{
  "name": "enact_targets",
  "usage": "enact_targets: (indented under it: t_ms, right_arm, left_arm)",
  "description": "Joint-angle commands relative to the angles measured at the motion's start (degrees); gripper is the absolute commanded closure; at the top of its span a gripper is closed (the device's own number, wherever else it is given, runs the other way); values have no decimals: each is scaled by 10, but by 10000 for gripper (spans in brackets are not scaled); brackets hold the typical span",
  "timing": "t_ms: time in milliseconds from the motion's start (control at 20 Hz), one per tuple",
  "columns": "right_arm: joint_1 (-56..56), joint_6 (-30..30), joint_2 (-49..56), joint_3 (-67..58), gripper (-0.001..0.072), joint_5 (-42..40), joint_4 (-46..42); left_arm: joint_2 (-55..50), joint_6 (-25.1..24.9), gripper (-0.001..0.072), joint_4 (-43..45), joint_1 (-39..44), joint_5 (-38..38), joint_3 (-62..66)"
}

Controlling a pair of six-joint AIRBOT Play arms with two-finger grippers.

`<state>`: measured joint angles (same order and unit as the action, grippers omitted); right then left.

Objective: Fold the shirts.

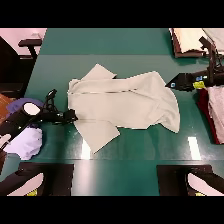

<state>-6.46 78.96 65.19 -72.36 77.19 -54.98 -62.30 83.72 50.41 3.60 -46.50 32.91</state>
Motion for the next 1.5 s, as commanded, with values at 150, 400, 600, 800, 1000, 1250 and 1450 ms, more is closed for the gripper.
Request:
enact_targets:
  t_ms: [150, 400, 600, 800, 1000, 1250, 1450]
  right_arm:
    - [90, 0, -24, 64, 371, 64, -10]
    - [285, 1, -96, 290, 172, 45, -76]
    - [369, -1, -90, 410, 266, 17, -66]
    - [352, -36, -39, 442, 266, -36, 26]
    - [279, -35, 14, 408, 266, -69, 29]
    - [217, -34, 34, 367, 521, -86, 28]
    - [191, -35, 11, 348, 694, -80, 28]
  left_arm:
    - [3, -2, 684, 16, 14, -33, 66]
    - [8, -2, 683, 31, 14, -54, 130]
    - [8, -2, 683, 32, 14, -45, 130]
    - [8, -2, 684, 32, 14, -46, 130]
    - [8, -2, 684, 32, 14, -50, 130]
    - [8, -2, 684, 32, 14, -56, 130]
    - [36, -2, 685, 34, 14, -65, 136]
